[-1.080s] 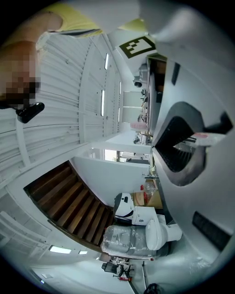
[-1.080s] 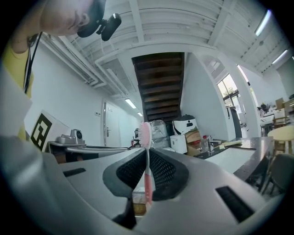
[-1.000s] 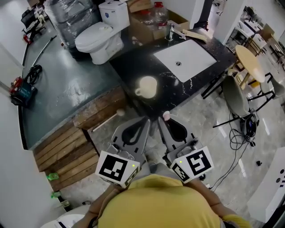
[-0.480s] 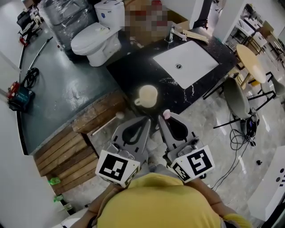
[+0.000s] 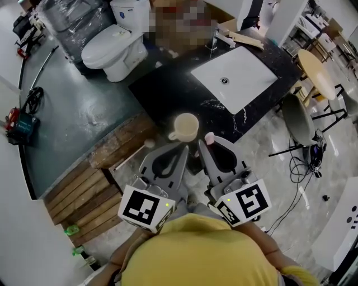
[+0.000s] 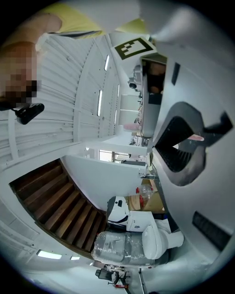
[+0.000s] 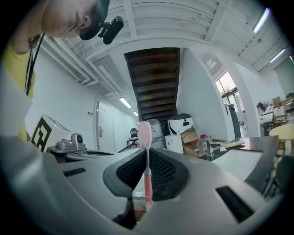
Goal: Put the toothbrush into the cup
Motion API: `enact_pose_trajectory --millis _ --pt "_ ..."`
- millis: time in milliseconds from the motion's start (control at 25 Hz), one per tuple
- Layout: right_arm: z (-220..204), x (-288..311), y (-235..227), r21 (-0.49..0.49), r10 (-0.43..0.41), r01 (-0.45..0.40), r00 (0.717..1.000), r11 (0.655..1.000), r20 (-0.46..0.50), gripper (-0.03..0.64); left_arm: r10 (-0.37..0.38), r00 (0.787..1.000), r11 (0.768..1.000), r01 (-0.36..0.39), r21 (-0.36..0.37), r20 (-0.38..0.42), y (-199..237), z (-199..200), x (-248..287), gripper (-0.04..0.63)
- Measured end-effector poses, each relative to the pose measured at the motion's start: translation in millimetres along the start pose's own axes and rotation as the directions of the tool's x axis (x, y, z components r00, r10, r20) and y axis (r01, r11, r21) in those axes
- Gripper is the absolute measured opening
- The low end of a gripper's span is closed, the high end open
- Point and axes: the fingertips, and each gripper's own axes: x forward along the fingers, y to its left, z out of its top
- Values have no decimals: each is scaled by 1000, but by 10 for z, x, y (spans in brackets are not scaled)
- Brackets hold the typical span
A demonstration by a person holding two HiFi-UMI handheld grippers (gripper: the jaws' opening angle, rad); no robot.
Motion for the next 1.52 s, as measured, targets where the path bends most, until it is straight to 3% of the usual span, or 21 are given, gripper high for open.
enact_pose_trajectory --millis 520,1040,1520 --pt "0 463 -360 6 -49 50 999 999 -15 35 -47 998 999 46 -26 -38 380 -43 389 5" --pt "4 797 -511 8 -139 139 990 990 2 35 -142 988 989 139 -51 -53 698 -101 591 5" --pt "-167 998 -690 18 -71 71 997 997 -5 35 -120 985 986 103 -133 -124 803 -394 748 5"
